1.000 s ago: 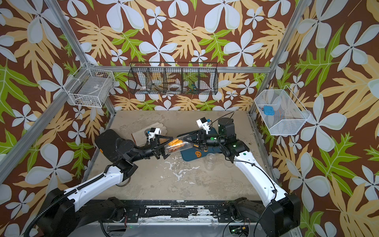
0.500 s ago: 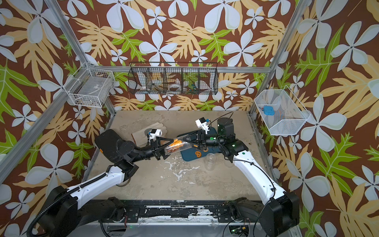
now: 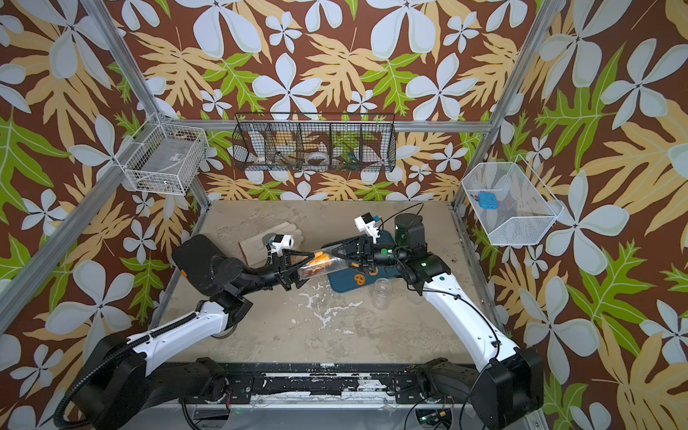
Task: Pour the cookies out of the jar
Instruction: Pick up the jar from the center of the board.
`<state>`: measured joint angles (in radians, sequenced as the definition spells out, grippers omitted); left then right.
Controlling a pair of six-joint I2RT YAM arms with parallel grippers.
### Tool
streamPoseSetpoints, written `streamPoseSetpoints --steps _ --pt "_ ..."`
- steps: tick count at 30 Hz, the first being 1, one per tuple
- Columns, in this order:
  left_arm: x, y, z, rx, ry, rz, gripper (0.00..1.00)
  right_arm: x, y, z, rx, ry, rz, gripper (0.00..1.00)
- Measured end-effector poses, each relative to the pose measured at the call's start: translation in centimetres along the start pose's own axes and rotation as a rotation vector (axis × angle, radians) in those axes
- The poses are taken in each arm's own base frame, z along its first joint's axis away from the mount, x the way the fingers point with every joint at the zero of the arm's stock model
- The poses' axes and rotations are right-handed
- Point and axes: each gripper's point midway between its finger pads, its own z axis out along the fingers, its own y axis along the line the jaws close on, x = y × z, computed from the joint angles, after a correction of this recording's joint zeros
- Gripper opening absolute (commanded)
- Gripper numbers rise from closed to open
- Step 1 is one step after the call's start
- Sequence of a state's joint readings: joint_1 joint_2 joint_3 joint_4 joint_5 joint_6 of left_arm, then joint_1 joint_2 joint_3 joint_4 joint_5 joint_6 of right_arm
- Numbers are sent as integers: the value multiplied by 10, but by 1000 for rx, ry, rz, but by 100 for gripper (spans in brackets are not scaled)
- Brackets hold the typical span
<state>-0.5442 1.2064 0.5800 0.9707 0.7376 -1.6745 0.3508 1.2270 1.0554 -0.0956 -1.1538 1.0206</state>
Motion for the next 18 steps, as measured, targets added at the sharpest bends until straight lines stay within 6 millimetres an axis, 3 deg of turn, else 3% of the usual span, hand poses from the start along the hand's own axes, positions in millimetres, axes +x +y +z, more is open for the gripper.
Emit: streamPoseSetpoints --steps 4,12,18 --pt "-1 2 -1 0 1 0 47 0 -2 0 8 -2 5 71" --pt "1 2 -7 -16 16 27 43 -5 -9 0 46 -17 19 91" --pt "0 4 -13 -34 27 42 38 -11 -12 -7 54 -35 19 93"
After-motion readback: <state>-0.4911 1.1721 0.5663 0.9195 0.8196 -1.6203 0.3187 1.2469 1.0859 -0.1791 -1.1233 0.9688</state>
